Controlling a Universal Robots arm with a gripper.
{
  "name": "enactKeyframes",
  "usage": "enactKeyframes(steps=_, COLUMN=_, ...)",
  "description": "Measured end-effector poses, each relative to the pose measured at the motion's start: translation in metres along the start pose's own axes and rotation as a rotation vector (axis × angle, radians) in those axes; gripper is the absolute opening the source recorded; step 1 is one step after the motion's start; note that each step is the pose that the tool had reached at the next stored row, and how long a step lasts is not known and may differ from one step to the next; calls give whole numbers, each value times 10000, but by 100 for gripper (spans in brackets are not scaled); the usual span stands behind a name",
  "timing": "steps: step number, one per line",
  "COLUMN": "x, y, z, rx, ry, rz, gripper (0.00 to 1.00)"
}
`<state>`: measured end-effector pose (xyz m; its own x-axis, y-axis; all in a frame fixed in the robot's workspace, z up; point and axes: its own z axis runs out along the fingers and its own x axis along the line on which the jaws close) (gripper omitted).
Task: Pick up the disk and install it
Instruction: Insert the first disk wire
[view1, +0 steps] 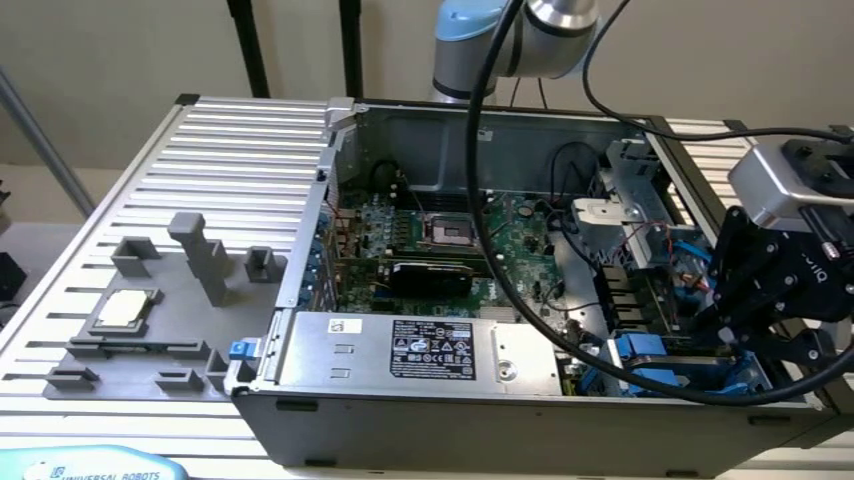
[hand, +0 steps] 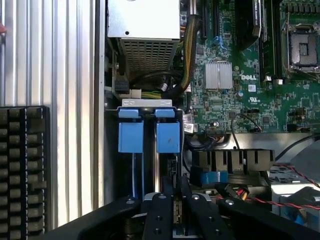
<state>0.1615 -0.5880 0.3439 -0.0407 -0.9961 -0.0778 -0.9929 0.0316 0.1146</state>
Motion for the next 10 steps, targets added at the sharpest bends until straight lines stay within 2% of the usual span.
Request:
enactKeyframes(steps=3, x=-21, y=-6, z=1, rx=4, ry=138, rz=37, gripper=16)
enactKeyframes(steps=5, x=-30, y=-6, z=3, rx=6, ry=211, rz=75, gripper=16)
enactKeyframes(steps=10, x=-57, y=-7, z=9, rx=7, ry=288, rz=182, gripper=16)
